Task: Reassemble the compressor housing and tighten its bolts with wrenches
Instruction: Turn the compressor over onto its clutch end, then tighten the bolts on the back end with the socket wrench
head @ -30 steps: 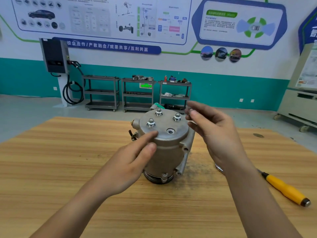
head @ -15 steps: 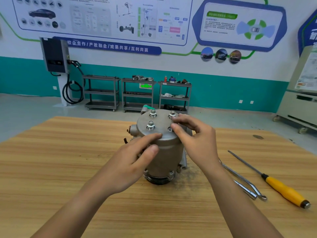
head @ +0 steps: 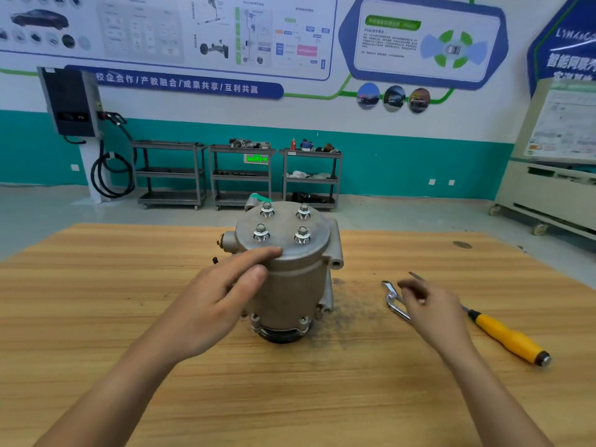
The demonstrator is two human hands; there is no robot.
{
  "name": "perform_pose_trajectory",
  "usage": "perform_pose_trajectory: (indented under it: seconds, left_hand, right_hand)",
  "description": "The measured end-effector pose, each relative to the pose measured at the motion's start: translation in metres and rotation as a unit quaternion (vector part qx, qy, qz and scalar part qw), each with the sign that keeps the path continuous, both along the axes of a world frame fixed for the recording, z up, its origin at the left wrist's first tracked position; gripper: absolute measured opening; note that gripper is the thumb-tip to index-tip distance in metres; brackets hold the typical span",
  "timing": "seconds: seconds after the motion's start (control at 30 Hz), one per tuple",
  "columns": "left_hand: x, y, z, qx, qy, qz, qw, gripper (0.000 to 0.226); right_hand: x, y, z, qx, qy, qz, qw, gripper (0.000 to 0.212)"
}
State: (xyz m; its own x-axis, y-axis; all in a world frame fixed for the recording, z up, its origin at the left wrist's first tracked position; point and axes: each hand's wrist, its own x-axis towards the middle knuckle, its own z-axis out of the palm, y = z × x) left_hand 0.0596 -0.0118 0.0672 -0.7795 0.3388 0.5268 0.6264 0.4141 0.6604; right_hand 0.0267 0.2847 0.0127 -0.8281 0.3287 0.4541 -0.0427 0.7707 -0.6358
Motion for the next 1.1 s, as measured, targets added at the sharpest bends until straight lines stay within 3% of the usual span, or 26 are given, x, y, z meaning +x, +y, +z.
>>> perform_pose_trajectory:
  seconds: [0.07,0.13,0.23,0.3,0.33,0.4,0.47,0.57,0.63,0.7,0.9,1.1]
  left_hand:
    - [-0.003,-0.005,0.003,-0.008,-0.015,-0.018,1.0,0.049]
    - [-0.004,-0.008,0.007,-0.027,-0.024,-0.032,0.999,0.052]
    - [-0.004,-0.009,0.012,-0.048,-0.032,-0.043,0.997,0.051]
    - [-0.004,-0.009,0.012,-0.059,-0.039,-0.053,0.996,0.047]
    - [-0.004,-0.01,0.013,-0.065,-0.04,-0.055,0.996,0.043]
    - [-0.003,-0.011,0.015,-0.075,-0.039,-0.057,0.995,0.041]
    - [-0.002,-0.013,0.018,-0.092,-0.04,-0.057,0.993,0.049]
    - [-0.002,-0.011,0.028,-0.145,-0.029,-0.045,0.988,0.039]
    - [0.0,-0.008,0.038,-0.171,-0.024,-0.037,0.984,0.03]
    - [0.002,-0.005,0.046,-0.188,-0.027,-0.031,0.981,0.039]
    - [0.006,-0.006,0.048,-0.19,-0.039,-0.033,0.981,0.045]
    - [0.003,-0.008,0.047,-0.177,-0.045,-0.038,0.982,0.047]
  right_hand:
    - [-0.012,0.025,-0.012,0.175,-0.194,-0.044,0.964,0.021]
    - [-0.022,0.035,-0.019,0.284,-0.289,-0.037,0.914,0.023]
    - [-0.035,0.039,-0.019,0.316,-0.323,-0.002,0.892,0.023]
    - [-0.037,0.039,-0.014,0.258,-0.327,0.029,0.908,0.021]
    - [-0.035,0.039,-0.011,0.181,-0.306,0.048,0.934,0.019]
    - [-0.027,0.035,-0.001,-0.081,-0.224,0.1,0.966,0.017]
    - [-0.016,0.022,0.022,-0.313,-0.12,0.172,0.926,0.011]
    - [0.001,-0.008,0.075,-0.44,0.015,0.32,0.839,0.015]
    - [0.011,-0.034,0.11,-0.449,0.094,0.397,0.795,0.017]
    - [0.015,-0.061,0.136,-0.415,0.151,0.432,0.786,0.006]
    - [0.007,-0.103,0.15,-0.275,0.195,0.407,0.849,0.022]
    - [-0.002,-0.108,0.146,-0.24,0.19,0.401,0.863,0.021]
